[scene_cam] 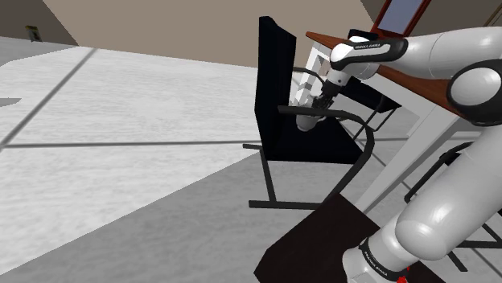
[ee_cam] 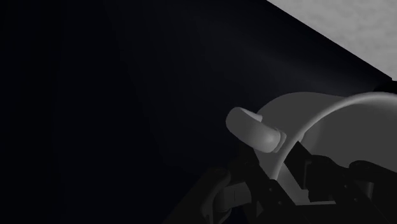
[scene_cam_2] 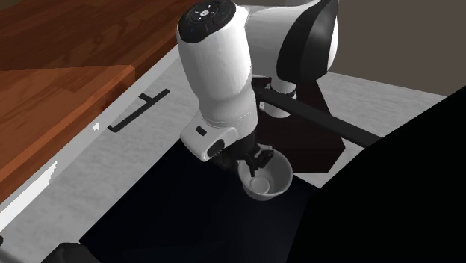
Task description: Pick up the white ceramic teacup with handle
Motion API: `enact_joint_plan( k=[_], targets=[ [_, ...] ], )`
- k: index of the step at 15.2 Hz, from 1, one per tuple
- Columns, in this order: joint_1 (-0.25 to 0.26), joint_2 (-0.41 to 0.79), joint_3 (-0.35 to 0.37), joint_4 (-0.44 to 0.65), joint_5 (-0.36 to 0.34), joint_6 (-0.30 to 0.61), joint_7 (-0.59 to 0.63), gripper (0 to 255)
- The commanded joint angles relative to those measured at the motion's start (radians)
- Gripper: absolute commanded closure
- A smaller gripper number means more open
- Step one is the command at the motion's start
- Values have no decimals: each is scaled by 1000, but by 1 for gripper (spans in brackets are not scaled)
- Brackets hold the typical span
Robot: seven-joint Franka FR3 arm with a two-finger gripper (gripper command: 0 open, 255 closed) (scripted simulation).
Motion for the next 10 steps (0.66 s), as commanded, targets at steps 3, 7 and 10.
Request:
enact_joint_plan(
  k=[3,7,10],
  targets=[
    [1,-13,1,42,-8,-52,14,255],
    [1,-21,0,86,-14,-103,24,255],
    [1,-23,0,100,-15,-118,27,255]
  ],
)
